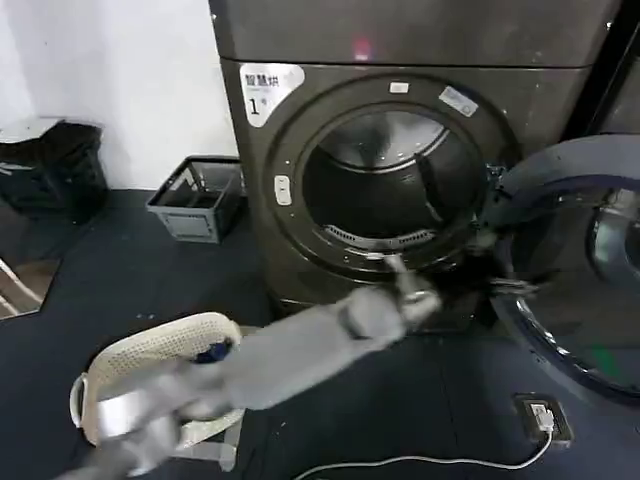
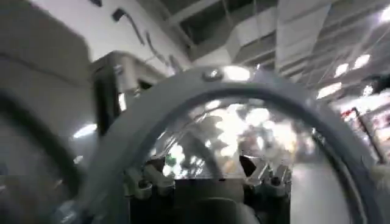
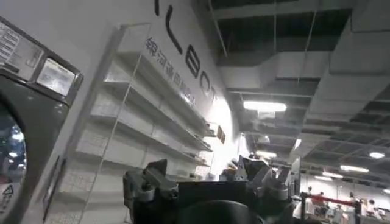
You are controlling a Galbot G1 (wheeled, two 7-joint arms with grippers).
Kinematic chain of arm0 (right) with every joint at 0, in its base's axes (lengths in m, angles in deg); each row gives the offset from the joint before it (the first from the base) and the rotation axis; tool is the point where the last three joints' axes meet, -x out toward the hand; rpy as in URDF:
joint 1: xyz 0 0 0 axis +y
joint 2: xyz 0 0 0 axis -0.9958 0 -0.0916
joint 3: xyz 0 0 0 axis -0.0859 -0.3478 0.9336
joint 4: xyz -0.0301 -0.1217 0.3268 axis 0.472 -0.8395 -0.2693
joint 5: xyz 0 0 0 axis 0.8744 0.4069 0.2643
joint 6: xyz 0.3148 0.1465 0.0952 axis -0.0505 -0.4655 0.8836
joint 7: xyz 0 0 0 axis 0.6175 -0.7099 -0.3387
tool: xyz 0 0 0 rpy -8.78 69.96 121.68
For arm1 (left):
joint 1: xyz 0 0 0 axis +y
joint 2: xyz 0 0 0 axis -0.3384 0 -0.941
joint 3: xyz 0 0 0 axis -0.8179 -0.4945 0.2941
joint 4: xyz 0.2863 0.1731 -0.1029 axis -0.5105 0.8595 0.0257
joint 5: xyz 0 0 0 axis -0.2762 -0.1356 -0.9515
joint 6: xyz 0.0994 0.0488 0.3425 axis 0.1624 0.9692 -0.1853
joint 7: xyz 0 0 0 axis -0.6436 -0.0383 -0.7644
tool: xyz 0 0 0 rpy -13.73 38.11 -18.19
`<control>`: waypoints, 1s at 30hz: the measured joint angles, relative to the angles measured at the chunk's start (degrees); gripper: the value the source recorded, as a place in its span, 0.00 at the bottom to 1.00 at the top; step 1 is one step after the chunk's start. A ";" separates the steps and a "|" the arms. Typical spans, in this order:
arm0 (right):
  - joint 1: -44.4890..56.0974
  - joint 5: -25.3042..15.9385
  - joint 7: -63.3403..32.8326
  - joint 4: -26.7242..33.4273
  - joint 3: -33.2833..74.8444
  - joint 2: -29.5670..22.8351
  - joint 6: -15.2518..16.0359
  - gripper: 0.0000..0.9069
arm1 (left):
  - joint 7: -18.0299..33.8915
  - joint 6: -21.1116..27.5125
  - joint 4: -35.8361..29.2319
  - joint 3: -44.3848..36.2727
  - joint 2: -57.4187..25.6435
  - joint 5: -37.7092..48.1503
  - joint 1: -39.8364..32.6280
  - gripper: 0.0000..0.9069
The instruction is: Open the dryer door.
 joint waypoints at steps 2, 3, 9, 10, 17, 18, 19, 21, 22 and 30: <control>-0.06 -0.01 0.01 -0.32 0.25 0.02 0.00 1.00 | 0.53 0.90 -2.94 0.46 -4.46 0.10 0.53 1.00; -0.06 -0.01 0.01 -0.46 0.51 0.05 0.00 1.00 | 0.64 0.97 -4.41 0.77 -6.48 0.10 0.76 1.00; 0.01 -1.23 0.05 -0.91 2.00 0.30 -0.71 1.00 | 0.40 3.58 -12.99 1.14 -18.36 1.31 1.38 1.00; 0.06 -1.25 0.05 -1.10 2.19 0.29 -0.76 1.00 | 0.36 4.23 -14.36 1.49 -20.71 1.64 1.79 1.00; -0.87 -1.34 0.24 -1.50 2.28 1.51 -0.40 1.00 | -2.83 7.60 -21.53 4.25 -35.70 6.66 4.14 1.00; -1.03 -1.35 0.25 -1.60 2.12 1.54 -0.30 1.00 | -2.93 7.81 -22.35 4.64 -37.63 6.86 4.52 1.00; -1.26 -1.39 0.26 -1.77 1.91 1.67 -0.17 1.00 | -2.89 8.78 -23.27 5.21 -39.67 7.14 4.96 1.00; -1.62 -1.79 0.37 -1.98 1.80 1.97 0.03 1.00 | -3.35 10.72 -24.98 5.73 -43.23 7.28 5.71 1.00; -1.82 -1.84 0.63 -2.21 1.81 2.12 0.25 1.00 | -4.61 11.89 -25.82 5.75 -45.23 7.30 5.94 1.00; -2.36 -5.81 0.67 -3.32 3.14 3.07 0.71 1.00 | -12.99 19.11 -29.04 5.15 -58.54 4.68 7.49 1.00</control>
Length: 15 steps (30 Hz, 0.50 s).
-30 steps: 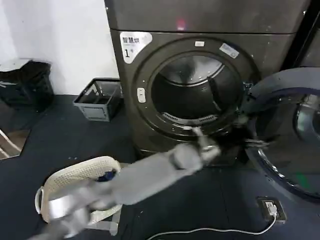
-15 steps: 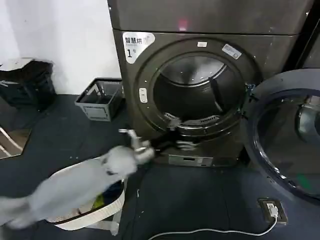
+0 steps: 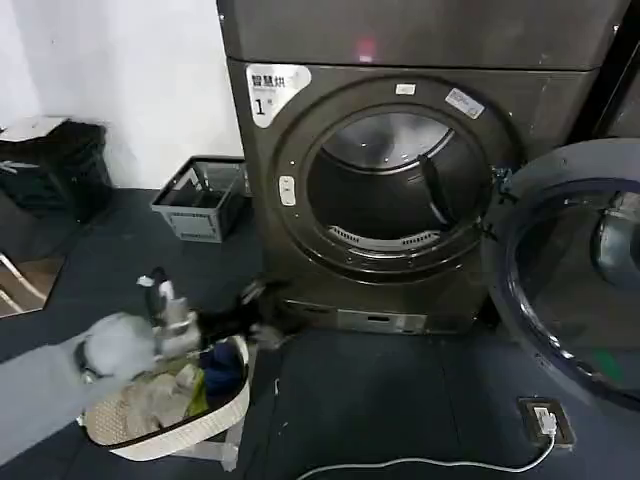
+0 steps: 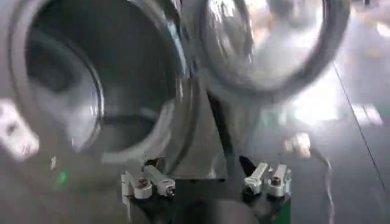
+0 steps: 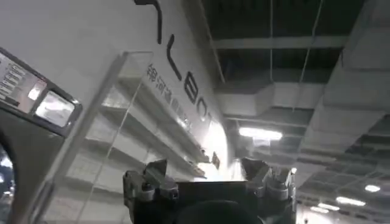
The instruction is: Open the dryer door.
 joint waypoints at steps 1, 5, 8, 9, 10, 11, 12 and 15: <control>0.01 -0.51 -0.13 0.19 0.33 0.22 -0.12 1.00 | -1.16 0.50 0.06 0.36 -1.51 -1.11 0.65 1.00; -0.28 -1.07 -0.51 0.68 1.32 0.93 -0.50 1.00 | -6.91 2.46 1.58 4.71 -7.36 -6.93 6.12 1.00; -1.00 -1.72 -1.41 1.26 1.33 1.23 -0.49 1.00 | -8.80 2.27 2.91 8.64 -11.24 -11.19 11.07 1.00; -1.28 -1.79 -1.58 1.25 1.15 1.24 -0.46 1.00 | -9.60 2.05 3.40 9.71 -12.56 -12.91 12.40 1.00; -1.47 -1.80 -1.58 1.20 0.96 1.23 -0.44 1.00 | -9.97 2.23 3.66 10.69 -13.56 -13.86 13.40 1.00; -1.65 -1.80 -1.58 1.09 0.80 1.22 -0.44 1.00 | -10.17 2.62 3.89 11.54 -14.50 -14.49 14.10 1.00; -1.85 -1.80 -1.58 0.95 0.62 1.14 -0.44 1.00 | -10.70 2.93 4.18 12.33 -15.50 -15.17 14.70 1.00; -2.07 -1.76 -1.49 0.86 0.37 1.00 -0.45 1.00 | -13.46 2.93 5.31 14.13 -17.98 -18.41 16.19 1.00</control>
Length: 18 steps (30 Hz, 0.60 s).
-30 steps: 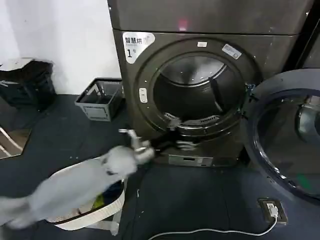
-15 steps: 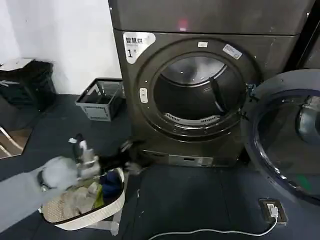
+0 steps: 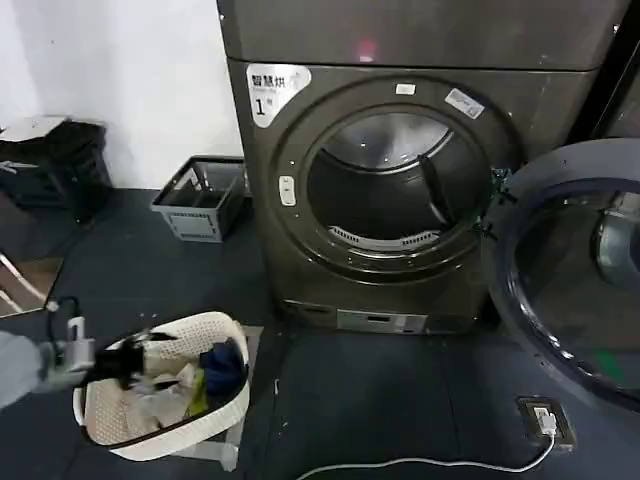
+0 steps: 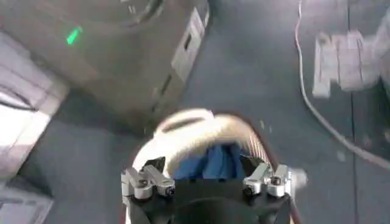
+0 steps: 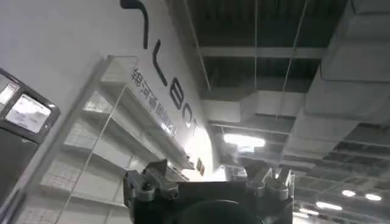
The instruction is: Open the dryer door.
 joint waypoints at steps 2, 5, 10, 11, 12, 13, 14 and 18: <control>0.04 0.01 0.02 0.41 0.04 0.24 -0.01 1.00 | -1.34 -0.54 0.58 1.01 -0.96 -2.32 0.66 1.00; -0.14 -0.01 0.07 0.48 -0.24 0.42 0.03 1.00 | -2.93 -1.08 1.60 2.59 -1.83 -4.84 1.05 1.00; -0.38 -0.08 0.22 -0.01 -0.95 0.37 0.16 1.00 | -5.37 -3.08 3.18 3.92 -2.58 -9.27 1.38 1.00; -0.39 -0.07 0.23 0.15 -1.00 0.37 0.16 1.00 | -5.80 -3.30 3.54 4.28 -2.49 -10.20 1.40 1.00; -0.42 -0.07 0.23 0.26 -1.04 0.36 0.16 1.00 | -6.13 -3.32 3.99 4.42 -2.46 -10.62 1.44 1.00; -0.46 -0.07 0.24 0.28 -1.11 0.31 0.16 1.00 | -6.68 -3.37 4.48 4.52 -2.46 -11.10 1.46 1.00; -0.47 -0.06 0.25 0.29 -1.23 0.20 0.14 1.00 | -7.13 -3.65 4.99 4.62 -2.46 -11.87 1.47 1.00; -0.35 0.04 0.35 0.23 -1.20 -0.06 -0.12 1.00 | -5.96 -3.68 5.87 5.11 -2.06 -11.32 1.45 1.00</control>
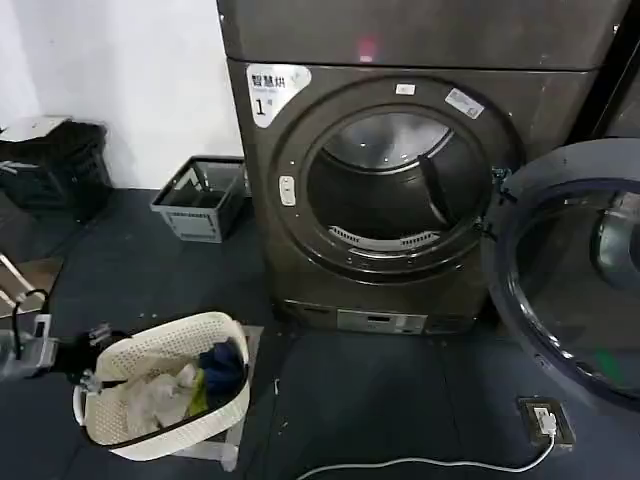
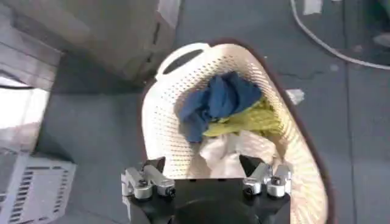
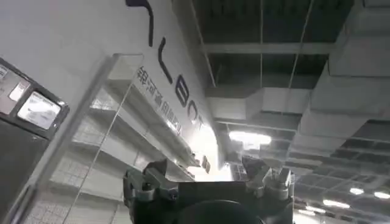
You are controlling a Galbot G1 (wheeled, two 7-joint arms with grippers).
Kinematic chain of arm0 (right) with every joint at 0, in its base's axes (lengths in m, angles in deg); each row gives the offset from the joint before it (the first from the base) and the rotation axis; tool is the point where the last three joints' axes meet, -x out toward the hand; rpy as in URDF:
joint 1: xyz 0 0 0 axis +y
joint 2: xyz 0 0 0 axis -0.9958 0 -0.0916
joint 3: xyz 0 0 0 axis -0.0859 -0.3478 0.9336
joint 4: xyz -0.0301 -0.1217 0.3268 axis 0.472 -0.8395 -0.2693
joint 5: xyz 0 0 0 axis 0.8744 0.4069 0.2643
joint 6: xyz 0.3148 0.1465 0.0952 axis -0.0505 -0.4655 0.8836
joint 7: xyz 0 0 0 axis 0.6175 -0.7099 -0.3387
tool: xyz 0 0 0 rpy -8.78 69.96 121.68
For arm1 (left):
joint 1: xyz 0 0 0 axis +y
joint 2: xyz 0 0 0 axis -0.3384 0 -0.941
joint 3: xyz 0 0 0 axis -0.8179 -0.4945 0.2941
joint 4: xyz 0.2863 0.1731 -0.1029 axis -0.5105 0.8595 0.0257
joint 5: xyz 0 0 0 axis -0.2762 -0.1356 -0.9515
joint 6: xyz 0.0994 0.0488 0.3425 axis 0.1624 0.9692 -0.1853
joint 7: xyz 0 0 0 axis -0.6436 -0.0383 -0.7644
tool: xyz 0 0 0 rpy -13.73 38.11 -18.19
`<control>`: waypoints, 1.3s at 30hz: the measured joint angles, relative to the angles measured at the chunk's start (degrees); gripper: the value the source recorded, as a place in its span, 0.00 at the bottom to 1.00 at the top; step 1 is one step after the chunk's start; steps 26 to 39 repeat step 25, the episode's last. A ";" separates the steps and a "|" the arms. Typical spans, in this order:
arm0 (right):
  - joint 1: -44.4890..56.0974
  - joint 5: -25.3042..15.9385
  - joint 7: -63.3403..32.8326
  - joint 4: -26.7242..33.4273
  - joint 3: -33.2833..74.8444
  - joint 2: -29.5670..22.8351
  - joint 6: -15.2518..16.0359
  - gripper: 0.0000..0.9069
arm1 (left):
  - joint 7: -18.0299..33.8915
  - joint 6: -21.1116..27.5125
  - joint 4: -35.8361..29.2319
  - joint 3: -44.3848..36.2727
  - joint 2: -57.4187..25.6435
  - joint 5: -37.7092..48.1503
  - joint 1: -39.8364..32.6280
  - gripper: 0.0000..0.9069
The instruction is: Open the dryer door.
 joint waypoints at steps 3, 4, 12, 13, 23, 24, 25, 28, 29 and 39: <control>0.29 0.12 0.15 -0.09 0.30 0.13 -0.11 1.00 | -0.67 -0.17 0.26 0.06 0.08 -0.94 0.09 1.00; 0.30 0.12 0.18 -0.11 0.37 0.15 -0.11 1.00 | -0.79 -0.31 0.27 0.06 0.02 -1.09 0.12 1.00; 0.62 0.15 0.41 -0.49 0.58 0.04 -0.17 1.00 | -4.10 -0.65 -0.08 0.39 -0.26 -4.00 0.14 1.00; 0.62 0.16 0.42 -0.54 0.58 0.02 -0.17 1.00 | -4.30 -0.73 -0.01 0.55 -0.21 -4.10 0.10 1.00; 0.94 0.13 0.63 -0.59 0.94 -0.07 -0.19 1.00 | -4.78 -1.89 0.78 0.70 0.09 -5.59 0.12 1.00; 0.99 0.12 0.67 -0.62 1.05 -0.09 -0.19 1.00 | -4.78 -1.89 0.77 0.70 0.09 -5.56 0.11 1.00; 1.00 0.11 0.68 -0.63 1.13 -0.10 -0.19 1.00 | -4.82 -1.91 0.77 0.71 0.09 -5.64 0.08 1.00; 1.00 0.11 0.68 -0.63 1.13 -0.10 -0.19 1.00 | -4.82 -1.91 0.77 0.71 0.09 -5.64 0.08 1.00; 1.00 0.11 0.68 -0.63 1.13 -0.10 -0.19 1.00 | -4.82 -1.91 0.77 0.71 0.09 -5.64 0.08 1.00; 1.00 0.11 0.68 -0.63 1.13 -0.10 -0.19 1.00 | -4.82 -1.91 0.77 0.71 0.09 -5.64 0.08 1.00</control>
